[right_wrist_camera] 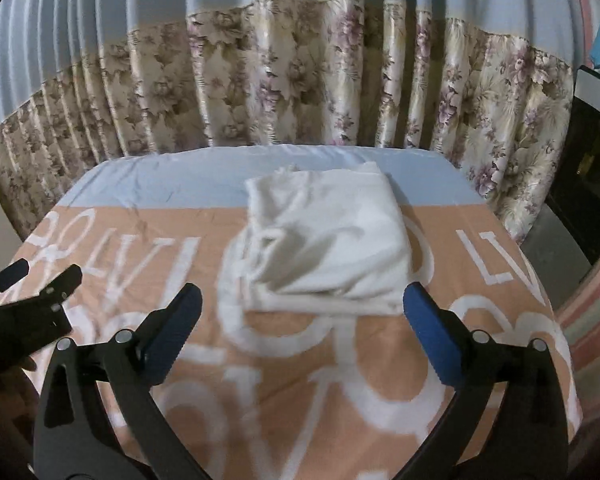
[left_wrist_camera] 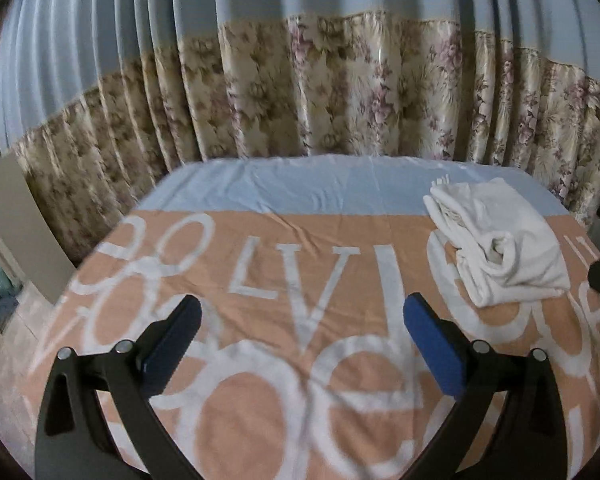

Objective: Fold small clothes

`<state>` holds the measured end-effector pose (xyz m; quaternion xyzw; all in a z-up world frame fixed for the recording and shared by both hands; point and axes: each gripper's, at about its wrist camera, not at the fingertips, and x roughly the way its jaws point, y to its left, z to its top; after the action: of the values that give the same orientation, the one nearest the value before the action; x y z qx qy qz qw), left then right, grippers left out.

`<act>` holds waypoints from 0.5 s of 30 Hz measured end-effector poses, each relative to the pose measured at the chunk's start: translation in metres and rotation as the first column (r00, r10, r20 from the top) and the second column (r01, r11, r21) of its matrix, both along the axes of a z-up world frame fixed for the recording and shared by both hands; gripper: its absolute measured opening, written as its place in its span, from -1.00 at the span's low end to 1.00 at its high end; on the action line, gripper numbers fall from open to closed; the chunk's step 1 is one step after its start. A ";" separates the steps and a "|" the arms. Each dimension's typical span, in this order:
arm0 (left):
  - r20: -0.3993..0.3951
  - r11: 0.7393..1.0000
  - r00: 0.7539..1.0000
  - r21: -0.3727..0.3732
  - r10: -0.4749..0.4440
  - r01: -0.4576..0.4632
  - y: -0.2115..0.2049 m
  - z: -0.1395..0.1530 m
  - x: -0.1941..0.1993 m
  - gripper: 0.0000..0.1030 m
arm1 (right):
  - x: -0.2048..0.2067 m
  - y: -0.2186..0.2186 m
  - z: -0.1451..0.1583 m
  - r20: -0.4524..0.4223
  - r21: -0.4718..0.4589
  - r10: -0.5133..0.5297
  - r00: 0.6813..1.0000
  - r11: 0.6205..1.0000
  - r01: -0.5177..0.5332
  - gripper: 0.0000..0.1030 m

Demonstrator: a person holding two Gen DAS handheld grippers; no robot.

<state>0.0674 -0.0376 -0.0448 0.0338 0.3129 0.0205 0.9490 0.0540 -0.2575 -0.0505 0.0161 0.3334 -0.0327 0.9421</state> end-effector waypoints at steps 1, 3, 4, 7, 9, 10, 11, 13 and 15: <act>0.014 1.000 1.000 0.007 0.005 -0.005 0.001 0.004 -0.006 0.97 | -0.006 0.005 0.005 0.006 -0.009 -0.004 1.000 1.000 0.004 0.94; 0.016 1.000 1.000 -0.005 0.026 -0.026 0.008 0.010 -0.018 0.97 | -0.019 0.015 0.015 0.025 -0.027 -0.006 1.000 1.000 0.006 0.94; 0.011 0.999 1.000 -0.026 0.027 -0.026 0.012 0.012 -0.022 0.97 | -0.025 0.018 0.021 0.037 -0.028 -0.006 0.999 1.000 0.007 0.94; -0.009 0.996 1.000 -0.087 0.022 -0.023 0.020 0.015 -0.032 0.97 | -0.037 0.026 0.028 0.055 -0.016 0.001 0.998 1.000 0.000 0.94; -0.007 0.997 1.000 -0.069 0.016 -0.016 0.019 0.016 -0.037 0.97 | -0.043 0.028 0.032 0.064 -0.015 0.005 0.998 1.000 -0.004 0.94; -0.009 0.998 1.000 -0.065 0.014 -0.014 0.018 0.015 -0.040 0.97 | -0.045 0.029 0.033 0.064 -0.012 0.007 0.998 1.000 -0.006 0.94; -0.012 0.997 1.000 -0.071 0.012 -0.013 0.018 0.015 -0.042 0.97 | -0.048 0.029 0.034 0.065 -0.013 0.007 0.998 1.000 -0.006 0.94; -0.011 0.996 1.000 -0.094 0.003 -0.004 0.019 0.015 -0.045 0.97 | -0.051 0.032 0.035 0.072 -0.039 0.002 0.997 0.999 0.001 0.94; -0.009 0.994 1.000 -0.109 0.000 -0.001 0.020 0.015 -0.048 0.97 | -0.054 0.035 0.034 0.066 -0.043 0.007 0.998 0.999 -0.005 0.94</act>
<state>0.0192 -0.0173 -0.0298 -0.0179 0.3179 0.0036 0.9479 0.0004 -0.2227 -0.0166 -0.0040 0.3012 -0.0364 0.9529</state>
